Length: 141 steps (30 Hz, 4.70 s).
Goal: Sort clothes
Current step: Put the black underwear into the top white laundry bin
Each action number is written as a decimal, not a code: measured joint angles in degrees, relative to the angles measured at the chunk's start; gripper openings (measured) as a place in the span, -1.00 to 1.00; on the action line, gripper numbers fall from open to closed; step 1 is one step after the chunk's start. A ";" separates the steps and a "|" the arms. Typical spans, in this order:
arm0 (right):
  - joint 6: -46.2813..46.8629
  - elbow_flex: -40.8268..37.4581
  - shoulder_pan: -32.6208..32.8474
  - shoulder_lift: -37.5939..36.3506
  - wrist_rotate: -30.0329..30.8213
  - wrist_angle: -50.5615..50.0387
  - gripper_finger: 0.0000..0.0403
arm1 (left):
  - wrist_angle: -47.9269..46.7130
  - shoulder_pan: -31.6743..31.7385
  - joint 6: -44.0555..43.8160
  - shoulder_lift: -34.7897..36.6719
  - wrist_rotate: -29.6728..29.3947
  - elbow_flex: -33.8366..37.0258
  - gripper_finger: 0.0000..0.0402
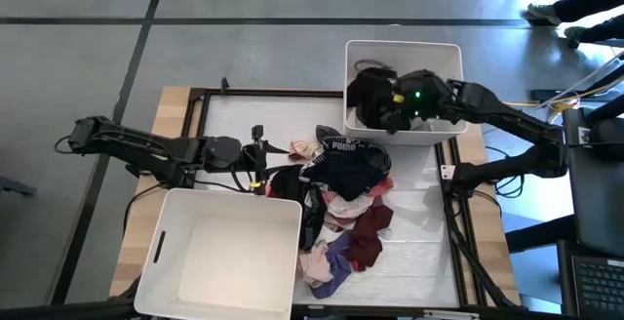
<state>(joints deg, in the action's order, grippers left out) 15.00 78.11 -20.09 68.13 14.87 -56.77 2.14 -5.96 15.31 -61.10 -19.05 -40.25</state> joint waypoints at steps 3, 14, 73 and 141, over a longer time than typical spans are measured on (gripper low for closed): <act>0.08 0.00 5.18 0.39 0.41 0.08 0.23 | 0.02 0.02 0.04 -0.02 0.00 0.00 -0.21; -1.38 -2.41 22.76 4.24 1.03 11.20 0.23 | 0.31 0.01 0.04 -0.01 0.00 0.00 -0.21; -15.54 -13.84 35.45 41.80 2.65 53.91 -0.57 | 0.48 0.00 0.09 0.00 0.00 0.02 -0.21; -52.31 3.76 23.71 -1.55 54.04 40.26 -0.92 | 0.87 0.01 1.18 0.00 0.00 0.02 -0.21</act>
<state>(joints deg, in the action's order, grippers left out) -37.31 81.87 3.62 66.58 68.91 -16.51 3.01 -5.95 16.49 -61.10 -19.05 -40.23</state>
